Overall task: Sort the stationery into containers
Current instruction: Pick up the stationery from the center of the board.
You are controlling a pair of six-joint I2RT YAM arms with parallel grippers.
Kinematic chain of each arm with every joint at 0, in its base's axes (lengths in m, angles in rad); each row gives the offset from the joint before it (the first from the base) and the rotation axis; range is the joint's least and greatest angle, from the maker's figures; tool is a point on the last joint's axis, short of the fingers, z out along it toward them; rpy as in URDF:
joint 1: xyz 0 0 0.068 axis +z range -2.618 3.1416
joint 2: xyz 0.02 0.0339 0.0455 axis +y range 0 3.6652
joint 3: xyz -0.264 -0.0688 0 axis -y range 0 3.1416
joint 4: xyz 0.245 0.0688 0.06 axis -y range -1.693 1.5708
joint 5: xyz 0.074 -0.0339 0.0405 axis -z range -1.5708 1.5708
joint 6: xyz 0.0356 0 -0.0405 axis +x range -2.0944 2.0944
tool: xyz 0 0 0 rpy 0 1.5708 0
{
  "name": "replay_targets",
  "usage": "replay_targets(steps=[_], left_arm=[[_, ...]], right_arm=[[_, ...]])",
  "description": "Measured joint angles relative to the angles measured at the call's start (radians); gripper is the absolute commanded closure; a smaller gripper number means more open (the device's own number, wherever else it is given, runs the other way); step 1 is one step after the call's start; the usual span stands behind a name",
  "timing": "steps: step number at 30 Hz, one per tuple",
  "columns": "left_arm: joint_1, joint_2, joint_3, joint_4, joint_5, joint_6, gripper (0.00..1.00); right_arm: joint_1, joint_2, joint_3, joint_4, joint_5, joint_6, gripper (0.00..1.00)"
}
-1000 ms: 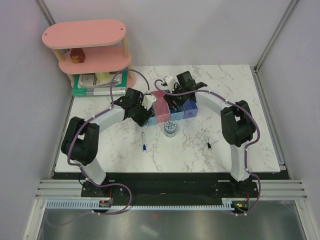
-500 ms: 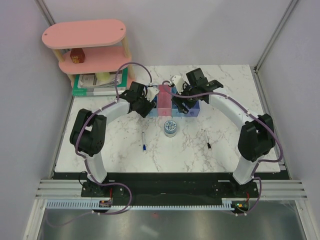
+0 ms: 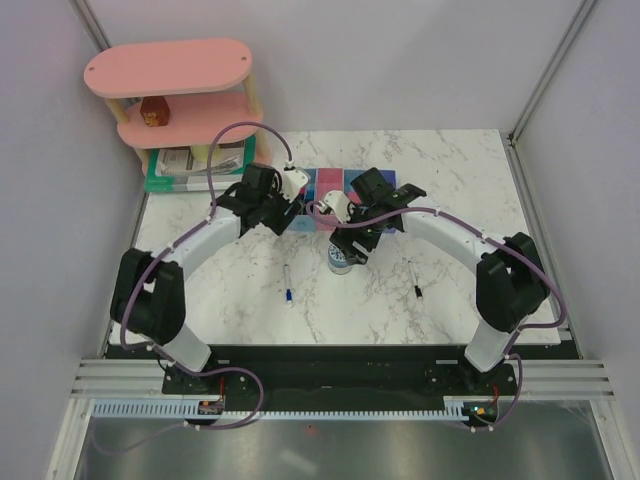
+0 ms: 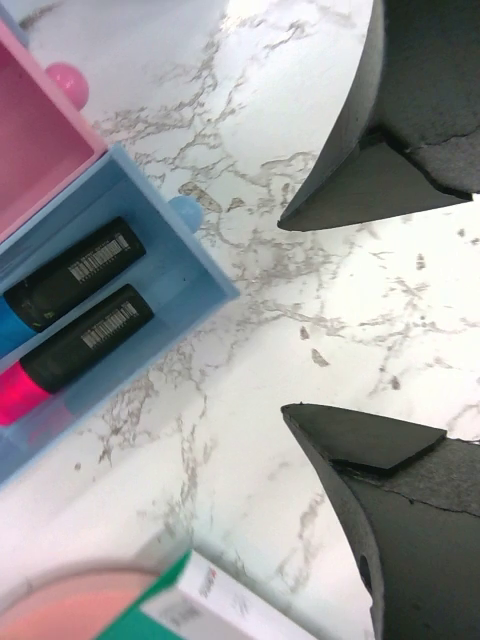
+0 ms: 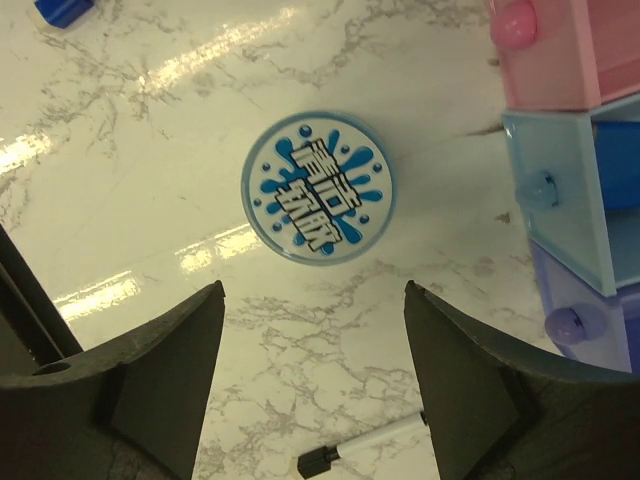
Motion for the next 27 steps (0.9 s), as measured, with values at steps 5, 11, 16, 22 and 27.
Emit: replay_targets(steps=[5,11,16,22,27], left_arm=[[0.0,-0.169,-0.064,-0.03,-0.013,0.0,0.23],[0.007,-0.276,-0.124,-0.066,-0.02,0.0,0.22],[0.025,-0.315,-0.158,-0.101,-0.021,0.0,0.22],[0.05,-0.341,-0.187,-0.113,-0.019,0.0,0.22],[0.063,-0.343,-0.198,-0.118,-0.018,0.0,0.22]], right_arm=[[0.024,0.03,0.004,0.037,-0.009,0.021,0.15],[0.029,0.113,0.018,0.071,-0.008,0.035,0.09],[0.032,0.159,0.027,0.104,-0.008,0.056,0.08],[0.054,0.178,0.047,0.124,0.005,0.074,0.11],[0.077,0.178,0.053,0.134,0.029,0.078,0.31]])
